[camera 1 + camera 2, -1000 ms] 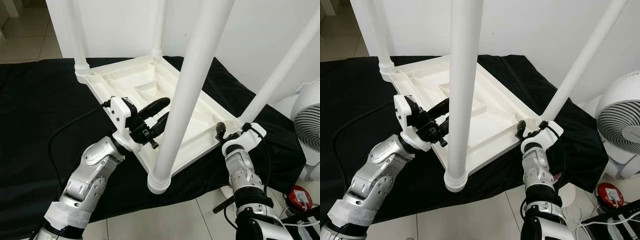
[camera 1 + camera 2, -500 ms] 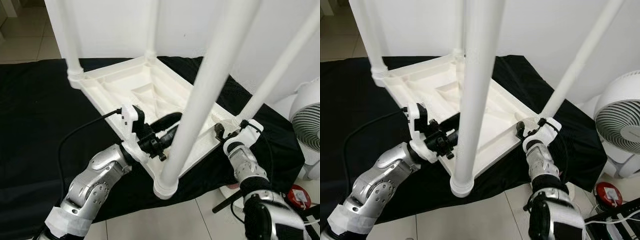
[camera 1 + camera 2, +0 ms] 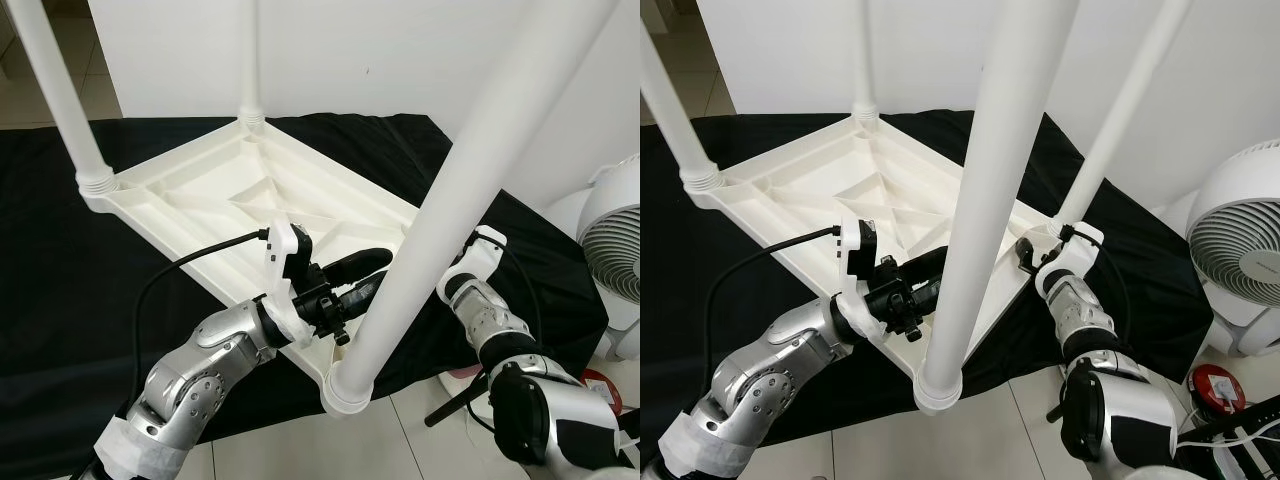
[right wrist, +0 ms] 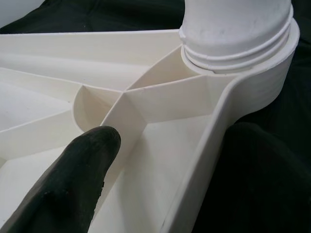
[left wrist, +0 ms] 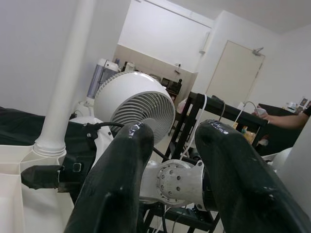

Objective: Building children table

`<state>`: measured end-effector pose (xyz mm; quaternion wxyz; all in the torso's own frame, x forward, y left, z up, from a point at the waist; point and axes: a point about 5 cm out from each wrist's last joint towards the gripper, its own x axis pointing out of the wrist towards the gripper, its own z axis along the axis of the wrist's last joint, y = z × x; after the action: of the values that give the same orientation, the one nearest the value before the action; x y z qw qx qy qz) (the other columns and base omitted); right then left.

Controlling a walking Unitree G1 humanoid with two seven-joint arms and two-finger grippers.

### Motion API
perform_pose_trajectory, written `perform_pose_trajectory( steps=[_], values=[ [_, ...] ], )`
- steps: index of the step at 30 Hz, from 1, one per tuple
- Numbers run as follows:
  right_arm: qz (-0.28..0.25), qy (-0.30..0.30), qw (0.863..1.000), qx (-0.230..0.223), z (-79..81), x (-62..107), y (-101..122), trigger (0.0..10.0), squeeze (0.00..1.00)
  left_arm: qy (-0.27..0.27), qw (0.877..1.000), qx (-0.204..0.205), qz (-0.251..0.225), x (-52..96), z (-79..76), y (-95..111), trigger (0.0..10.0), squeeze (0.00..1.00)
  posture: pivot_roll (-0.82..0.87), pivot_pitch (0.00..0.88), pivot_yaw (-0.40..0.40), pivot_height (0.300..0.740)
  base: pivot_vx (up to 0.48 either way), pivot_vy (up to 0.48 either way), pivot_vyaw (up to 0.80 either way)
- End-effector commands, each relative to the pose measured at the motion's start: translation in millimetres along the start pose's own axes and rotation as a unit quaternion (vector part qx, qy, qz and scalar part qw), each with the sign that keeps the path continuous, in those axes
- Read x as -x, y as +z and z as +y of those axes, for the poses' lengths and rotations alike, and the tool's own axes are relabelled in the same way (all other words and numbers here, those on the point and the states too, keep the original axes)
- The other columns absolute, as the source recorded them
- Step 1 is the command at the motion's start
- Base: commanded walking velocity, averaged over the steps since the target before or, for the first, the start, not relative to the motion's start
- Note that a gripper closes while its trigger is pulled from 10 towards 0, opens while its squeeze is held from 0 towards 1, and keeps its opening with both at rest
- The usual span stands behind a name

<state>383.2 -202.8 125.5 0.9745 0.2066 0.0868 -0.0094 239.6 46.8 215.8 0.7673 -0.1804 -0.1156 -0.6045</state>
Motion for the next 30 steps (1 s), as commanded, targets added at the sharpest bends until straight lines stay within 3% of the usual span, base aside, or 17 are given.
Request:
perform_pose_trajectory(
  steps=[1,7,12,18,24,25,30],
  values=[
    [-0.003,0.035,0.999,0.014,14.0,-3.7,2.5,10.0,0.0,-0.079,0.997,0.001,0.002,-4.2,-12.1,0.1,10.0,0.0,0.06,0.057,-0.061,0.74,0.0,0.0,0.0],
    [0.01,0.067,0.997,0.031,30.2,-7.7,1.7,10.0,0.0,-0.08,0.997,0.001,0.008,-5.9,-11.5,1.7,10.0,0.0,0.06,0.062,-0.049,0.74,0.0,0.0,0.0],
    [0.038,0.162,0.979,0.118,65.3,-8.9,-11.8,10.0,0.0,-0.079,0.997,-0.008,0.014,-13.4,-11.1,1.2,10.0,0.0,0.06,0.074,-0.043,0.74,0.0,0.0,0.0],
    [0.049,0.199,0.967,0.153,74.3,-7.0,-20.3,10.0,0.0,-0.075,0.997,-0.007,0.01,-15.4,-12.9,1.4,10.0,0.0,0.06,0.084,-0.041,0.74,0.0,0.0,0.0],
    [0.02,0.127,0.98,0.151,52.9,-7.2,-13.8,10.0,0.0,-0.062,0.998,-0.007,0.011,-16.0,-13.0,0.3,10.0,0.0,0.06,0.098,-0.046,0.74,0.0,0.0,0.0],
    [-0.006,0.088,0.987,0.135,39.0,-5.9,-8.1,10.0,0.0,-0.047,0.999,-0.014,0.012,-15.2,-10.6,-0.1,10.0,0.0,0.06,0.101,-0.047,0.74,0.0,0.0,0.0],
    [-0.053,0.056,0.99,0.114,21.8,-0.8,-2.7,10.0,0.0,-0.013,0.999,-0.03,0.015,-13.6,-3.6,-1.3,10.0,0.0,0.06,0.109,-0.045,0.74,0.0,0.0,0.0]
  ],
)
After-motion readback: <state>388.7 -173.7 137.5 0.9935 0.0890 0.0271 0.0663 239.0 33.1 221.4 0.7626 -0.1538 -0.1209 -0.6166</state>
